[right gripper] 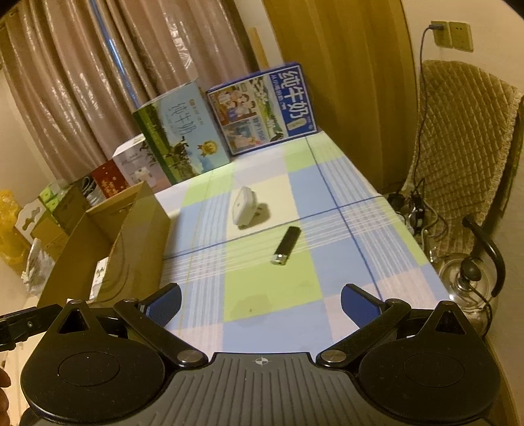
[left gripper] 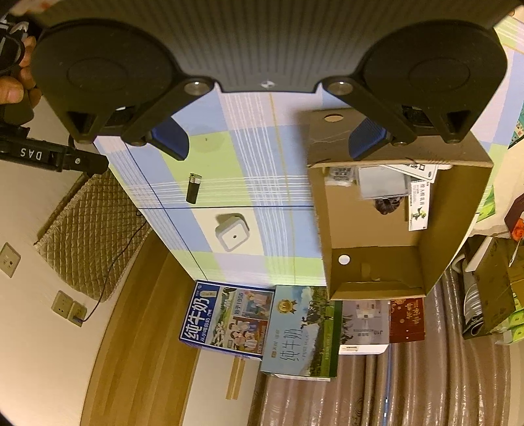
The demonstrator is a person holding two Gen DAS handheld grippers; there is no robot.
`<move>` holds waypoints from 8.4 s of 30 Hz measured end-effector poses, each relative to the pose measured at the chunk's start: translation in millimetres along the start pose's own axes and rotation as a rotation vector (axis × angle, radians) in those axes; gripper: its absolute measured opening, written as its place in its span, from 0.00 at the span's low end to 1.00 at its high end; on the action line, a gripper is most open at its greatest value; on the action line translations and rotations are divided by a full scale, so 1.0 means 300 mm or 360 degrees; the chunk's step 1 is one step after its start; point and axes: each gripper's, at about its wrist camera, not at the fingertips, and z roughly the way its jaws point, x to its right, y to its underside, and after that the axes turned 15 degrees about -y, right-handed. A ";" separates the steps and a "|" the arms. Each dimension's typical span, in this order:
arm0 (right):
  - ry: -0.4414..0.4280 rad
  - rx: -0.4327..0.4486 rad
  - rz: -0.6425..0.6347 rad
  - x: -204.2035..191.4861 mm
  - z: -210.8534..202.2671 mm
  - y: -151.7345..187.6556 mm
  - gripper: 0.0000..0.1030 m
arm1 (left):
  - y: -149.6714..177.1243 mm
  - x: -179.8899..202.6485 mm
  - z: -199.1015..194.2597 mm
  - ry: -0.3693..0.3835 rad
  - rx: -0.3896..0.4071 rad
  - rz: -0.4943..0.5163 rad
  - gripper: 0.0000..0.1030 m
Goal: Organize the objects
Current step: 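Withdraw both tools from the box toward the black USB stick, then lower the right tool over the black USB stick and close on it, then lift the USB stick with the right tool while the left tool grasps the white night light, then carry the USB stick and night light in both tools over the cardboard box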
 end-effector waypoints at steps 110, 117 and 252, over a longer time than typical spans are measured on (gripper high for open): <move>-0.0019 -0.0354 -0.0660 0.518 0.747 -0.207 0.76 | -0.121 0.429 0.765 0.0059 -0.0175 0.0175 0.99; 0.0120 -0.0207 -0.0572 0.466 0.713 -0.298 0.76 | -0.195 0.416 0.844 0.0043 -0.0134 0.0080 0.99; -0.0231 -0.0165 -0.0555 -0.552 0.302 0.059 0.76 | -0.040 -0.353 -0.063 -0.0280 0.0087 -0.0018 0.60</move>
